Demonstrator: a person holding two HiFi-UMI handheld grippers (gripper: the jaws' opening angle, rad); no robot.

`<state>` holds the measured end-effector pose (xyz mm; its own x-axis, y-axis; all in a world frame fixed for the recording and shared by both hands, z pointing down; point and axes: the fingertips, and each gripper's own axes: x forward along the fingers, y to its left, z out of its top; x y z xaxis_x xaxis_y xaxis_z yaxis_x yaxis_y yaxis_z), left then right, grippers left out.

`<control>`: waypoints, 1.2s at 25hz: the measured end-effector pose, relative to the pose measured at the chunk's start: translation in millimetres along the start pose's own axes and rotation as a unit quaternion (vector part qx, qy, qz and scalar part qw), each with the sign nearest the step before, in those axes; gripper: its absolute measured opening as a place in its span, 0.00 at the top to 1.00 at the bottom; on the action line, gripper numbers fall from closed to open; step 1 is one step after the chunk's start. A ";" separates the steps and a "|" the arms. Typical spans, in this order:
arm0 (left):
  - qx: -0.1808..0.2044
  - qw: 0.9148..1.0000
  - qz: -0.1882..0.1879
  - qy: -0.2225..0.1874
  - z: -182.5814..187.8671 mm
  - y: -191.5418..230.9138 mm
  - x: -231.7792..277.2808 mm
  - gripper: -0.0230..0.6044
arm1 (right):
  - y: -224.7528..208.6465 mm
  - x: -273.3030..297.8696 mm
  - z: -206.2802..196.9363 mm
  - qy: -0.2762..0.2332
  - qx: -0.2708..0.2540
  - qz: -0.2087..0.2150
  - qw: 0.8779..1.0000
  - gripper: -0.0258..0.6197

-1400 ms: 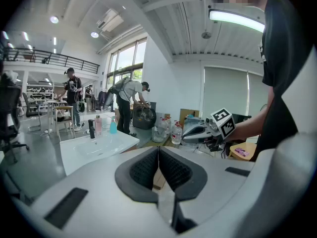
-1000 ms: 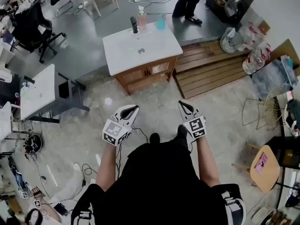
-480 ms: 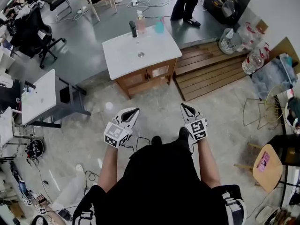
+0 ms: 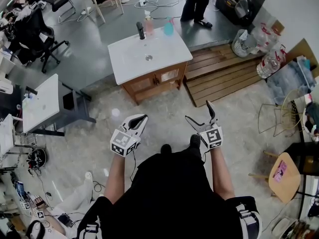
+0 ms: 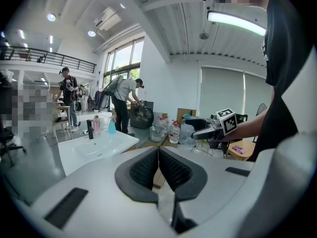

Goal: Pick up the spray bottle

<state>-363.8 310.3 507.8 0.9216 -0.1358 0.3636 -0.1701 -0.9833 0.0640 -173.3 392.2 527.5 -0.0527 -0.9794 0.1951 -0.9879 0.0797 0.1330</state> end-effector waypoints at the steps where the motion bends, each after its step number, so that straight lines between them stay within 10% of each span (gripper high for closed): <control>1: 0.000 1.000 -0.001 0.000 0.1 -0.5 0.6 0.93 | 1.7 0.3 -0.8 -0.001 -0.009 0.004 1.000 0.15; 15: -0.003 1.000 -0.015 0.002 -1.0 6.2 9.7 0.93 | -3.8 9.0 -4.2 0.021 -0.010 0.000 1.000 0.14; 30: -0.030 0.999 0.019 0.016 5.7 69.0 87.8 0.93 | -101.8 96.1 -22.7 0.027 -0.016 0.011 0.999 0.18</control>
<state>-292.6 229.8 538.9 0.9021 -0.1684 0.3972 -0.2269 -0.9682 0.1048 -74.5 294.2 554.7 -0.0662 -0.9657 0.2510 -0.9814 0.1085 0.1585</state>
